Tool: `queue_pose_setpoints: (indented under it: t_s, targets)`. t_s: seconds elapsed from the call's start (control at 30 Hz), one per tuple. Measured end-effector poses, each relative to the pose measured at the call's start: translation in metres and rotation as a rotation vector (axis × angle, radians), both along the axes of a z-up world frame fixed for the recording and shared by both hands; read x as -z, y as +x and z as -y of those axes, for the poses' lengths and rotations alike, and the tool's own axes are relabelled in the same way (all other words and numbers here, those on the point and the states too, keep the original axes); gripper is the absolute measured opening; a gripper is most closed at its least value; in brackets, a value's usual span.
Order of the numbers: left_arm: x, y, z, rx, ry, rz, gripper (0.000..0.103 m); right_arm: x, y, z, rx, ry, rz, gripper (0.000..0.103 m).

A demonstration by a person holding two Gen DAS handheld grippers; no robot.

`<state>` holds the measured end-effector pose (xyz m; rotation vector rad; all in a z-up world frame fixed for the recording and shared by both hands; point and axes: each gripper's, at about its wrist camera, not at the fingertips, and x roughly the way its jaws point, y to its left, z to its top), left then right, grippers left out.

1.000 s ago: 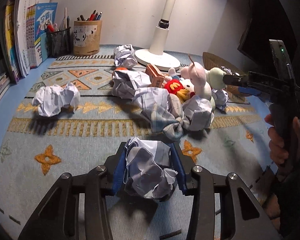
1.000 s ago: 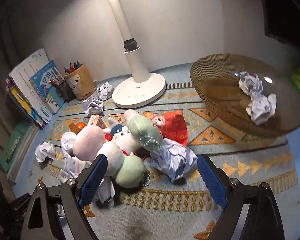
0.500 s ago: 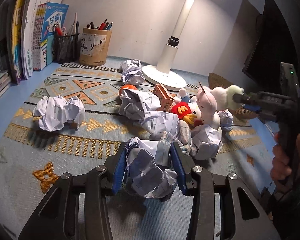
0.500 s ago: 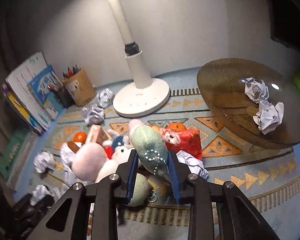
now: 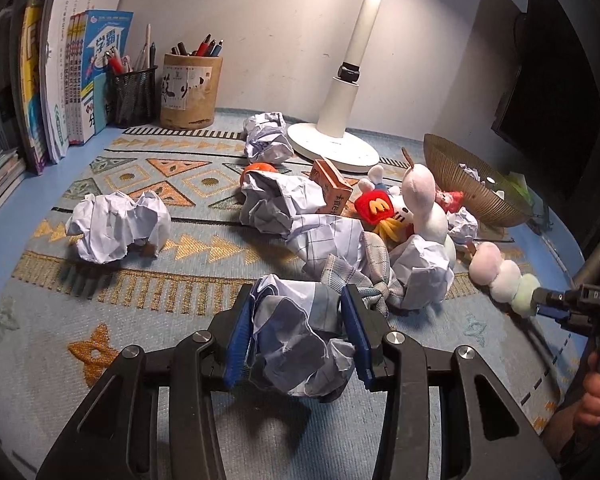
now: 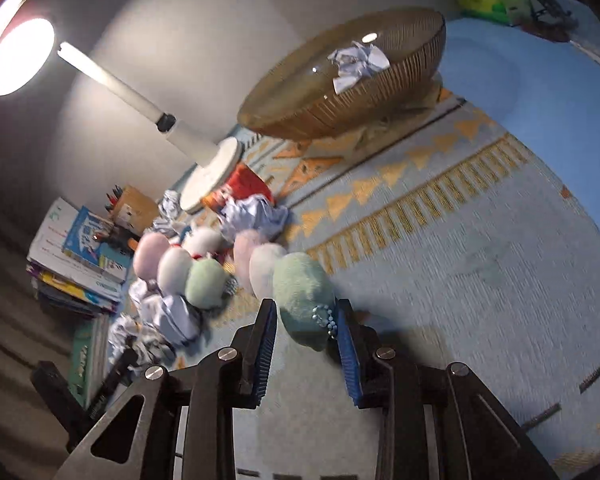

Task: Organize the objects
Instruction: 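Grasp the pink-white-green plush with the right gripper while the left gripper holds paper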

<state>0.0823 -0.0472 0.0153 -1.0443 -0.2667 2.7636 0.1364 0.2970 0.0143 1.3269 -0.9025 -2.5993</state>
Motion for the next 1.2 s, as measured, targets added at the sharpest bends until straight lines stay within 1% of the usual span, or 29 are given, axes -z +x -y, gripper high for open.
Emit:
queue_pose_setpoints:
  t_s: [0.07, 0.13, 0.17, 0.2, 0.23, 0.27, 0.3, 0.4, 0.5, 0.57, 0.63, 0.67, 0.73, 0.77, 0.8, 1.0, 1.2]
  targets:
    - [0.000, -0.001, -0.001, 0.000, -0.009, 0.005, 0.040, 0.007, 0.006, 0.003, -0.050, 0.024, 0.020, 0.030]
    - [0.000, -0.001, -0.002, 0.003, -0.017, 0.006, 0.040, 0.006, 0.009, 0.009, -0.093, 0.088, 0.017, 0.034]
    - [0.000, -0.001, -0.002, 0.002, -0.021, 0.006, 0.040, 0.004, 0.010, 0.013, -0.106, 0.148, 0.008, 0.042]
    - [0.000, -0.001, -0.002, 0.002, -0.023, 0.005, 0.040, 0.000, 0.011, 0.016, -0.115, 0.216, -0.007, 0.060]
    - [0.000, -0.001, -0.003, 0.002, -0.024, 0.006, 0.040, -0.002, 0.010, 0.021, -0.128, 0.282, -0.020, 0.071]
    - [0.000, -0.002, -0.002, 0.004, -0.022, 0.008, 0.040, -0.003, 0.007, 0.025, -0.148, 0.341, -0.028, 0.087]
    - [0.000, -0.002, -0.002, 0.001, -0.021, 0.010, 0.040, -0.005, 0.004, 0.029, -0.170, 0.389, -0.041, 0.088]
    - [0.001, -0.002, -0.001, -0.002, -0.019, 0.013, 0.040, -0.004, -0.014, 0.042, -0.237, 0.482, -0.052, 0.088]
    - [0.001, -0.003, -0.001, -0.005, -0.019, 0.017, 0.040, 0.009, -0.033, 0.050, -0.256, 0.538, -0.037, 0.088]
    - [0.002, -0.003, -0.001, -0.004, -0.022, 0.021, 0.040, 0.017, -0.044, 0.056, -0.252, 0.598, -0.012, 0.088]
    - [0.002, -0.004, -0.002, -0.001, -0.024, 0.022, 0.040, 0.019, -0.050, 0.060, -0.249, 0.635, -0.003, 0.086]
    - [0.002, -0.004, -0.002, 0.001, -0.025, 0.022, 0.040, 0.018, -0.052, 0.062, -0.250, 0.636, -0.007, 0.084]
    - [0.003, -0.004, -0.002, 0.002, -0.027, 0.025, 0.040, 0.016, -0.055, 0.064, -0.254, 0.622, -0.017, 0.076]
    - [0.003, -0.004, -0.002, 0.003, -0.027, 0.026, 0.040, 0.017, -0.056, 0.065, -0.258, 0.619, -0.016, 0.067]
    - [0.003, -0.004, -0.002, 0.002, -0.028, 0.027, 0.040, 0.018, -0.059, 0.067, -0.261, 0.619, -0.009, 0.063]
    - [0.003, -0.003, -0.003, 0.003, -0.033, 0.023, 0.040, 0.019, -0.055, 0.072, -0.251, 0.644, -0.026, 0.058]
    - [0.002, -0.002, -0.006, 0.002, -0.052, 0.019, 0.040, 0.017, -0.050, 0.078, -0.248, 0.679, -0.048, 0.055]
